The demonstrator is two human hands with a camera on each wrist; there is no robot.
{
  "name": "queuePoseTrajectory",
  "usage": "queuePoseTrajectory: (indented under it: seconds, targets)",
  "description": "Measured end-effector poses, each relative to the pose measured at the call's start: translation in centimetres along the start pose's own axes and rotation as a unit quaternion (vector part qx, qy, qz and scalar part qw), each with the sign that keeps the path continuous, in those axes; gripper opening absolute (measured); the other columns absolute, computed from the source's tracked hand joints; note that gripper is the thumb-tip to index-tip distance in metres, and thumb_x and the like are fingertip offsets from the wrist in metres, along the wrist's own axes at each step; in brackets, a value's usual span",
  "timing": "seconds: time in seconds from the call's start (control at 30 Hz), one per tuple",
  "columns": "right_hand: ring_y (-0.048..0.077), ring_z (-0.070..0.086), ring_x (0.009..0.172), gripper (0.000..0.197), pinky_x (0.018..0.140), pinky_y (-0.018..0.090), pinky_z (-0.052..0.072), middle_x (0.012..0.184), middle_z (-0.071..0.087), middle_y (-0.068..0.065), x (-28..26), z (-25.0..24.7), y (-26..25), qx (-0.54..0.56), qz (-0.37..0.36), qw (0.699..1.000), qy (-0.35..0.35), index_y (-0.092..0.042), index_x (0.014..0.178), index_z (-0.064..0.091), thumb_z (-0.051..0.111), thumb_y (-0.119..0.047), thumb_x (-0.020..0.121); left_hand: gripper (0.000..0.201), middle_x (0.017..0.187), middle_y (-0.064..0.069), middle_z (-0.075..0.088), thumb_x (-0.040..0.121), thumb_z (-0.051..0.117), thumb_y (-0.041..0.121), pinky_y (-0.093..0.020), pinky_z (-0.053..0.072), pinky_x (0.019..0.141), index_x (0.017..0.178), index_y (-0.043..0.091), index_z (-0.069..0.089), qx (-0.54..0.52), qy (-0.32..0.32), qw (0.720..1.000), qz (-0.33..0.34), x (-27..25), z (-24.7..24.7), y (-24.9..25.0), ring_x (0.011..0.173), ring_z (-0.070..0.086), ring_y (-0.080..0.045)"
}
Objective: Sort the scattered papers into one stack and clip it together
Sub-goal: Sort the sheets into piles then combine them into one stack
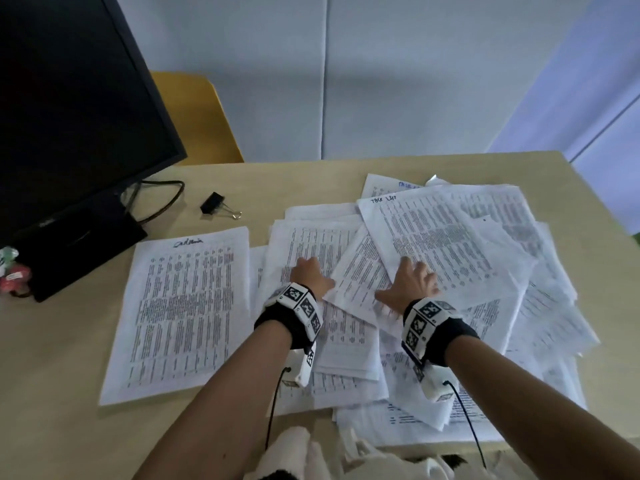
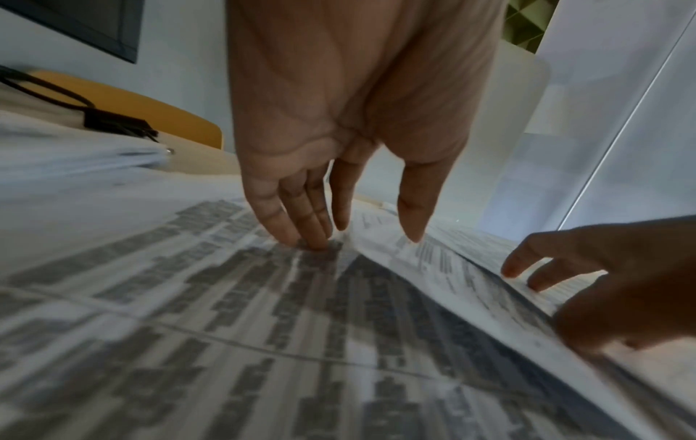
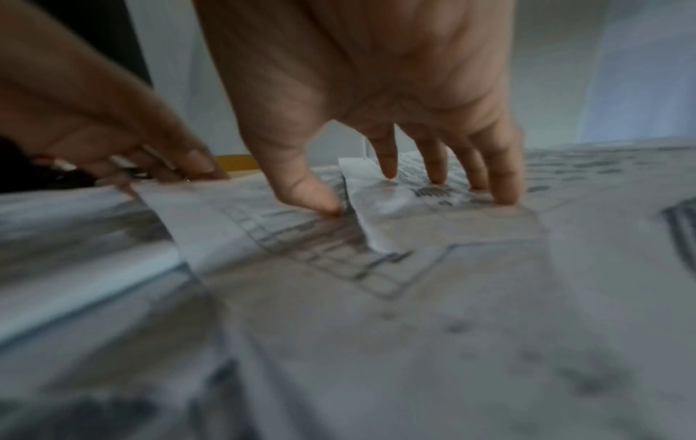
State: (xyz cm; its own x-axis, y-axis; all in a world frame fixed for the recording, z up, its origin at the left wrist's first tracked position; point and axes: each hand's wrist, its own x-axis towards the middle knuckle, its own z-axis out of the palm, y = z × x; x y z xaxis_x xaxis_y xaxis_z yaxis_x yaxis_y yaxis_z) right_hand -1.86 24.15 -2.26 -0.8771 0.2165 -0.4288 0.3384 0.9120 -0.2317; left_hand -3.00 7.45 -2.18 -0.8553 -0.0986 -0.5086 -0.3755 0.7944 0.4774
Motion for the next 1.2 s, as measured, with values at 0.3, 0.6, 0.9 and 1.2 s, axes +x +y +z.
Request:
queuePoseTrajectory:
  seconds: [0.3,0.6,0.9,1.2]
  targets:
    - [0.033,0.056,0.099,0.026,0.081,0.036,0.043,0.108,0.058,0.020,2.2,-4.3,4.9,0.084,-0.064,0.991,0.086,0.000,0.113,0.050,0.037,-0.003,0.091,0.037,0.125,-0.017,0.057,0.089,0.050,0.007,-0.041,0.049,0.095,0.125,0.001,0.050,-0.104,0.009,0.994,-0.017,0.0,3.5,5.9,0.113,0.057,-0.033]
    - [0.020,0.043,0.048,0.059,0.041,0.029,0.037,0.063,0.047,0.004,2.2,-9.5,6.4,0.289,-0.169,0.936,0.113,-0.019,0.130,0.027,0.033,0.013,0.081,0.054,0.139,-0.021,0.045,0.085,0.054,0.013,-0.042,0.041,0.103,0.135,-0.003,0.040,-0.174,-0.037,0.979,-0.101,-1.1,5.1,6.6,0.125,0.047,-0.036]
    - [0.032,0.064,0.080,0.040,0.077,0.044,0.055,0.122,0.057,0.019,1.1,-3.2,6.1,0.363,-0.136,0.901,-0.194,-0.010,0.133,0.028,0.033,-0.030,0.098,0.089,0.143,-0.014,0.045,0.075,0.044,0.075,-0.044,0.036,0.109,0.136,0.010,0.045,-0.293,-0.065,0.949,-0.093,-0.7,5.1,8.0,0.127,0.047,-0.033]
    - [0.033,0.041,0.124,0.073,0.106,0.046,0.033,0.131,0.044,0.017,5.5,-6.2,11.6,0.432,0.094,0.893,0.080,-0.004,0.135,0.022,0.066,-0.020,0.079,0.039,0.132,-0.013,0.054,0.092,0.039,-0.003,-0.025,0.042,0.094,0.129,0.005,0.051,-0.245,0.037,0.968,0.041,-0.9,5.6,8.5,0.121,0.050,-0.028]
